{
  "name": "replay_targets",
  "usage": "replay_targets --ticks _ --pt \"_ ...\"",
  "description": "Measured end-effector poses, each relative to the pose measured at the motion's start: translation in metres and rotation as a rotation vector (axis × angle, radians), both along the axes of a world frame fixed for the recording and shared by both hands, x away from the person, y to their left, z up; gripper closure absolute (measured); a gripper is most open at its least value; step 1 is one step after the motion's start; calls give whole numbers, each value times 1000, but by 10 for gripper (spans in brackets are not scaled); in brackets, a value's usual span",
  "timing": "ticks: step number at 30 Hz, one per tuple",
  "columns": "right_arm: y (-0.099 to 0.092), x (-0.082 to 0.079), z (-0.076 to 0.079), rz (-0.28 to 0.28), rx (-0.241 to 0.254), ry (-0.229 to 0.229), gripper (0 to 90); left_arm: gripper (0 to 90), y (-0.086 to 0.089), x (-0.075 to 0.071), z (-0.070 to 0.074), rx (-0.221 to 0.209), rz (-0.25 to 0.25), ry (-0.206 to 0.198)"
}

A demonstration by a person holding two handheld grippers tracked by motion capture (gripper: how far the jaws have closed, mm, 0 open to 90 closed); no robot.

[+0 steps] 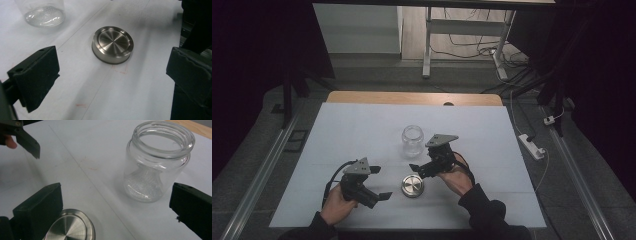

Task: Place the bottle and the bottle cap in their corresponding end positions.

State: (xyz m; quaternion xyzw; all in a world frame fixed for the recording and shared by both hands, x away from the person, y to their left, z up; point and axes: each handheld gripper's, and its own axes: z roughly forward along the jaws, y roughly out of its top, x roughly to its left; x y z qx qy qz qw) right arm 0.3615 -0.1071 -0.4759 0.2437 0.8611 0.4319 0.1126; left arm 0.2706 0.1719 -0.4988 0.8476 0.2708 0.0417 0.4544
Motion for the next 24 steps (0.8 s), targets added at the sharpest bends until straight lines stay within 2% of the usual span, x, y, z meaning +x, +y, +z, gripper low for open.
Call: replay_targets --ticks 11,24 --pt "-15 -18 3 6 11 -9 0 0 18 -13 1 -7 48 -1" --pt "-49 -39 2 -34 16 -17 0 0 45 -30 0 -4 125 6"
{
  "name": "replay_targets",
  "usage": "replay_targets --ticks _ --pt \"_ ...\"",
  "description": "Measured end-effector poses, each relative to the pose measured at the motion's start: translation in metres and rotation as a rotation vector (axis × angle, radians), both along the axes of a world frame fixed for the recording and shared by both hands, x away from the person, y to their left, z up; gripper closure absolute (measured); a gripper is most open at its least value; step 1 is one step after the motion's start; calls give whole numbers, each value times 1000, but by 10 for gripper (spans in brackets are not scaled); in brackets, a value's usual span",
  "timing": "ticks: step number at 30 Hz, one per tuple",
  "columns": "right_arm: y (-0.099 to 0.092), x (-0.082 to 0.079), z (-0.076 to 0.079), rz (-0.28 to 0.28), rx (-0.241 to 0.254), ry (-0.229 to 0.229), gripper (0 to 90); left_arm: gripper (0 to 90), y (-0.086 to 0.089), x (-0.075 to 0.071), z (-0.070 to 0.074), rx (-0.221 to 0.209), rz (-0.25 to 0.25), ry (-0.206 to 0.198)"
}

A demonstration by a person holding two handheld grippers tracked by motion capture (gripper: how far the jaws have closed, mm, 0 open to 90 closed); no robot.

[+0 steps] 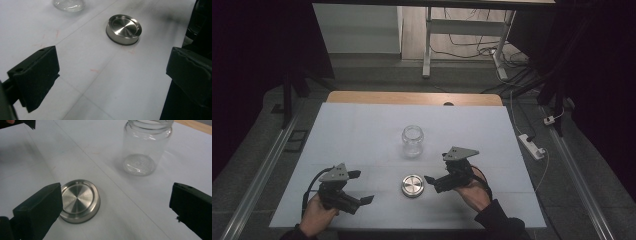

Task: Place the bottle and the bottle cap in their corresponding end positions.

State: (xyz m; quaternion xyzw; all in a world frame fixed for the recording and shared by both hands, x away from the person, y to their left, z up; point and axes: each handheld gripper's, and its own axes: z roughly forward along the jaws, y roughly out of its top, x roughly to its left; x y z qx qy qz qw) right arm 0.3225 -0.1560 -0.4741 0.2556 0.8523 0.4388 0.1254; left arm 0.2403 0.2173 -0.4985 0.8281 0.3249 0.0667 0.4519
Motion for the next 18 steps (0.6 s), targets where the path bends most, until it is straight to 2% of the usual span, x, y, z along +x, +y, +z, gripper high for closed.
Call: replay_targets --ticks 18 --pt "-57 -29 0 -114 -8 -18 0 0 38 -25 -5 -3 118 9"
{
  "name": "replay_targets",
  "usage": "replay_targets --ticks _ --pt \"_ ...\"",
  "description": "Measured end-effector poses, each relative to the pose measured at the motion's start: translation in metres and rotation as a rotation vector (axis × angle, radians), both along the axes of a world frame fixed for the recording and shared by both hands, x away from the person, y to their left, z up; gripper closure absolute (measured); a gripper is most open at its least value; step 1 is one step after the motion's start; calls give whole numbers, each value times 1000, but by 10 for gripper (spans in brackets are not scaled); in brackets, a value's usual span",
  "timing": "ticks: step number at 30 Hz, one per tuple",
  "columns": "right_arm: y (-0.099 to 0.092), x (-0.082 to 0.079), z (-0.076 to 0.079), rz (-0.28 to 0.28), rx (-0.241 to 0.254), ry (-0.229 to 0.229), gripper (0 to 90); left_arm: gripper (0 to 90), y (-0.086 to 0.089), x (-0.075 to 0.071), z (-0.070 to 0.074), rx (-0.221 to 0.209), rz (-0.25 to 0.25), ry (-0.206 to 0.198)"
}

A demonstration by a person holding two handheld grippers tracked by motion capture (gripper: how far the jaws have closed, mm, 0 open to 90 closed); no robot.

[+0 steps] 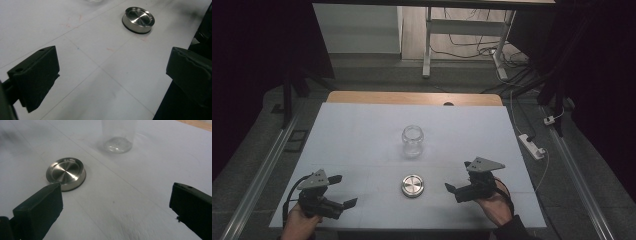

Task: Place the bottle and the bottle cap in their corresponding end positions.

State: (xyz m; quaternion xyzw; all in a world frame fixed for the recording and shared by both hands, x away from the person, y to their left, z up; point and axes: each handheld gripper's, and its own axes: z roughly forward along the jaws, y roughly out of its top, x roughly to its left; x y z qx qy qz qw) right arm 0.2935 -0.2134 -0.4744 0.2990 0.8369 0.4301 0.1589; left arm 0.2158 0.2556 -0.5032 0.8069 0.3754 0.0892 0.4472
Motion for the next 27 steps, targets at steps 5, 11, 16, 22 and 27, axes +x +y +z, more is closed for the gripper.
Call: replay_targets --ticks 5,11,16,22,27 --pt "-16 -9 -3 -44 -6 1 0 0 9 -6 -3 3 35 5" --pt "-36 -19 -7 -93 -11 13 0 0 19 -13 -7 15 81 19" --pt "-52 -27 -11 -135 -4 29 0 0 29 -19 -12 13 119 33" --pt "-66 -35 -15 -179 0 50 0 0 38 -25 -16 26 164 45" --pt "-72 -41 -19 -201 -21 67 0 0 43 -30 -20 61 198 57"
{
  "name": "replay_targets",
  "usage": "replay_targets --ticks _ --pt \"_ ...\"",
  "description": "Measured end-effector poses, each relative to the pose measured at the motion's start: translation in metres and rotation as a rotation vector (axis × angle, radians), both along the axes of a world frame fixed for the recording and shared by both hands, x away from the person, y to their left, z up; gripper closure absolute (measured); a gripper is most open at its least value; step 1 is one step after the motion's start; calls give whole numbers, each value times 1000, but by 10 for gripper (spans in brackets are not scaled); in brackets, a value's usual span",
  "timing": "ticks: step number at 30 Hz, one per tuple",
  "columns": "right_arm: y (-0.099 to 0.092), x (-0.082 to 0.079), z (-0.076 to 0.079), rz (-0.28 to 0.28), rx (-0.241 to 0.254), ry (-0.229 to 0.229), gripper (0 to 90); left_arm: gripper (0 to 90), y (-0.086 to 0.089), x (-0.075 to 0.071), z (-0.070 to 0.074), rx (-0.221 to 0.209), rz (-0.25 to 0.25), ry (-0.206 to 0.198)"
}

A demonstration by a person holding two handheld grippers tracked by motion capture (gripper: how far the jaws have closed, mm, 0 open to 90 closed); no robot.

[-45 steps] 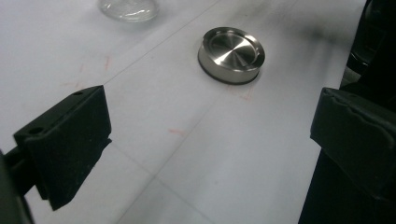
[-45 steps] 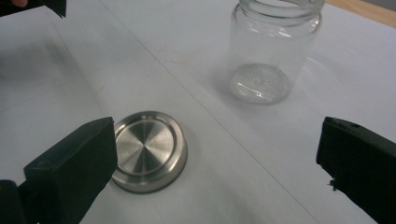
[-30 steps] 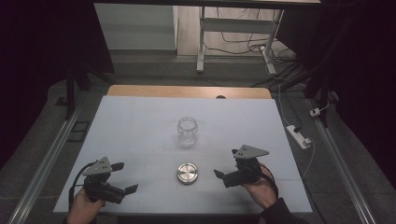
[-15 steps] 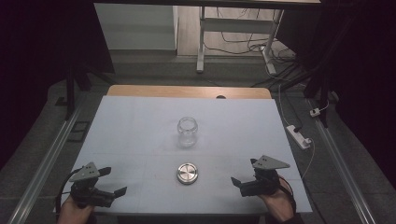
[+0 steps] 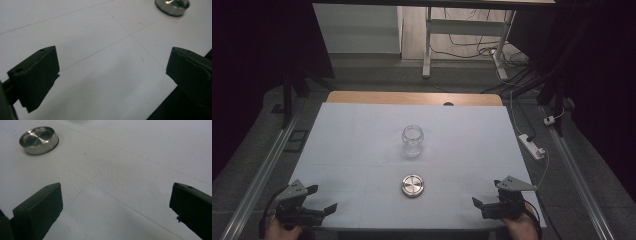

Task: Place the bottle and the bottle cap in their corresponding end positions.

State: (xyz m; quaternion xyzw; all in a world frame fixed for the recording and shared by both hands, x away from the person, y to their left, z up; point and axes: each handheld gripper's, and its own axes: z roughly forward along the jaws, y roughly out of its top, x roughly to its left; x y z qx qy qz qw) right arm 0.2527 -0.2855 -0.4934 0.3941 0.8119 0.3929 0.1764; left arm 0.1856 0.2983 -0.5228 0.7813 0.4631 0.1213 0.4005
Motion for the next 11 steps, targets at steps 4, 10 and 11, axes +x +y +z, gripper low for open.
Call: replay_targets --ticks 4,10,11 --pt "-2 -4 -2 -14 -29 15 0 0 3 -4 -1 7 24 4" --pt "-3 -4 -3 -33 -35 31 0 0 4 -3 -2 10 40 26" --pt "-2 -4 -3 -30 -43 30 0 0 4 -3 -2 9 41 30"
